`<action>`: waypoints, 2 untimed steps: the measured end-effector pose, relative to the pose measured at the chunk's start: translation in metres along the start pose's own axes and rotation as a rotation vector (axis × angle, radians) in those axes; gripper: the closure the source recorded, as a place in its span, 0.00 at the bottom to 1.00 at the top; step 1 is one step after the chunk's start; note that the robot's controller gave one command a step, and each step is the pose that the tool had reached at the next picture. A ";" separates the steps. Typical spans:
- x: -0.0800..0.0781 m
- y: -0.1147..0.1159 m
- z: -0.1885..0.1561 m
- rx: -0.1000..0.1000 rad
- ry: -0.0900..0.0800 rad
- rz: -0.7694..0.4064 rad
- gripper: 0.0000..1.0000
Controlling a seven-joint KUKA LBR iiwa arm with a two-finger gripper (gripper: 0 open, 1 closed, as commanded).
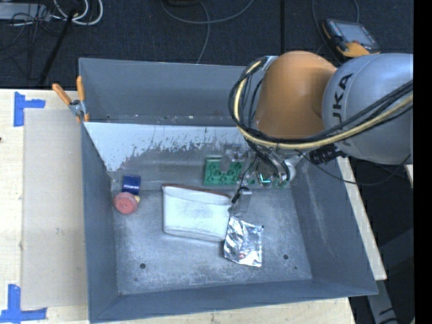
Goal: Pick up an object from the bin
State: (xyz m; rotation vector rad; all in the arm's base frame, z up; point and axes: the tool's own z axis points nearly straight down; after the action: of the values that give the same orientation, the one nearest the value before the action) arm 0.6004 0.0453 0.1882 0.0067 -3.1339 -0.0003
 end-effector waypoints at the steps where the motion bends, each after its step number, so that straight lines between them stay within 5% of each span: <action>1: 0.001 0.023 0.120 0.001 0.007 0.114 0.00; 2: -0.002 0.024 0.112 -0.003 -0.004 0.115 1.00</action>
Offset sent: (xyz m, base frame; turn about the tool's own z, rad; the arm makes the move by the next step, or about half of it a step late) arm -0.0007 0.0226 -0.1182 0.1162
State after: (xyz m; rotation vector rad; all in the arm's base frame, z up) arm 0.6015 0.0690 0.0760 -0.1742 -3.1327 -0.0036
